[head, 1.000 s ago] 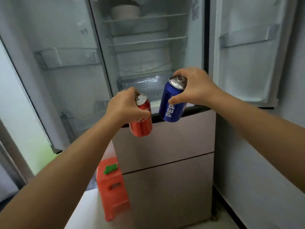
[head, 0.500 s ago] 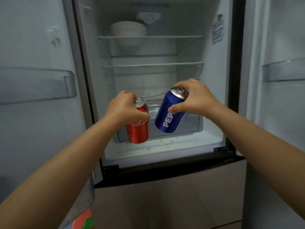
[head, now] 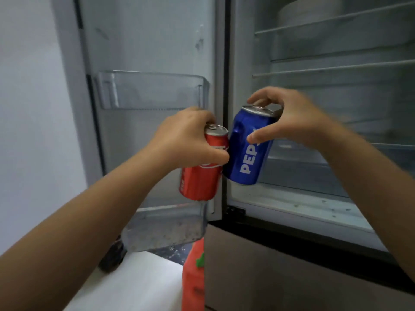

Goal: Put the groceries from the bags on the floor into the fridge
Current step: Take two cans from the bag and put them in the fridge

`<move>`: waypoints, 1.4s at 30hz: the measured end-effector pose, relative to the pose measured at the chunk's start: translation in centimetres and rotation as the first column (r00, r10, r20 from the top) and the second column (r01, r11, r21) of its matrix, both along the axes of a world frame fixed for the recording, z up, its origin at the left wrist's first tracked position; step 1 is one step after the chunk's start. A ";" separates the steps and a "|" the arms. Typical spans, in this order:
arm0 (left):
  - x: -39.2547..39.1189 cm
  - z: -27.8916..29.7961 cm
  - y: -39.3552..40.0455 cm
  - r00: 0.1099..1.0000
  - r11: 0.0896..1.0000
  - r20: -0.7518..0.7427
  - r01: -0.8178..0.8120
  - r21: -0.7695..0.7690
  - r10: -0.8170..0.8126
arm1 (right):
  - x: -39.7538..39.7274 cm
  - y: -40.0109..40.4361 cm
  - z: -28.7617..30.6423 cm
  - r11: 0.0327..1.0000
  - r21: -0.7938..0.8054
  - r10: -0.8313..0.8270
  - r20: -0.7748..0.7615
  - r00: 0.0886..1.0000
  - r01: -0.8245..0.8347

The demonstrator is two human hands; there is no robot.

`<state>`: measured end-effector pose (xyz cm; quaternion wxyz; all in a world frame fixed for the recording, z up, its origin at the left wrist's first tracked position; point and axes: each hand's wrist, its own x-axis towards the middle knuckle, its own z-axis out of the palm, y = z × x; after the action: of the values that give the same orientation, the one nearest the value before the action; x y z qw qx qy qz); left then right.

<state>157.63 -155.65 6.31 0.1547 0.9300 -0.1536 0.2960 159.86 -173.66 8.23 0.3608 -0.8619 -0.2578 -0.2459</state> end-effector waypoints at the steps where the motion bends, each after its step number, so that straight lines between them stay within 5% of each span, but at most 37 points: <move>1: -0.4 -0.2 0.7 0.999 0.999 0.003 -0.035 -0.007 0.035 | 0.2 0.7 -0.2 1.000 -0.003 0.031 0.003 1.000 -0.031; 10: -0.5 -1.9 7.0 0.953 0.946 0.033 -0.295 -0.134 0.302 | 1.8 7.5 -2.6 0.980 -0.009 0.200 0.078 0.977 -0.200; 20: 1.5 -5.1 8.6 0.908 0.932 -0.253 -0.357 -0.053 0.334 | 3.8 10.9 -6.6 0.940 -0.293 0.118 -0.199 0.973 -0.174; 28: 3.4 -6.4 9.6 0.856 0.923 -0.369 -0.384 0.015 0.363 | 5.9 11.4 -7.2 0.921 -0.345 0.064 -0.323 0.944 -0.180; 33: 3.5 -7.2 9.0 0.902 0.862 -0.048 -0.394 0.320 0.430 | 6.0 12.3 -8.6 0.837 -0.547 -0.024 -0.084 0.996 -0.026; 42: 3.2 -7.5 10.2 0.952 0.909 -0.081 -0.254 0.329 0.295 | 5.2 13.3 -9.2 0.819 -0.572 -0.023 -0.087 0.996 -0.031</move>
<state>160.84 -145.41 -1.21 -0.0293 0.9721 -0.0559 0.2259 165.02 -160.36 -0.97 0.0968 -0.9402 -0.3050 -0.1171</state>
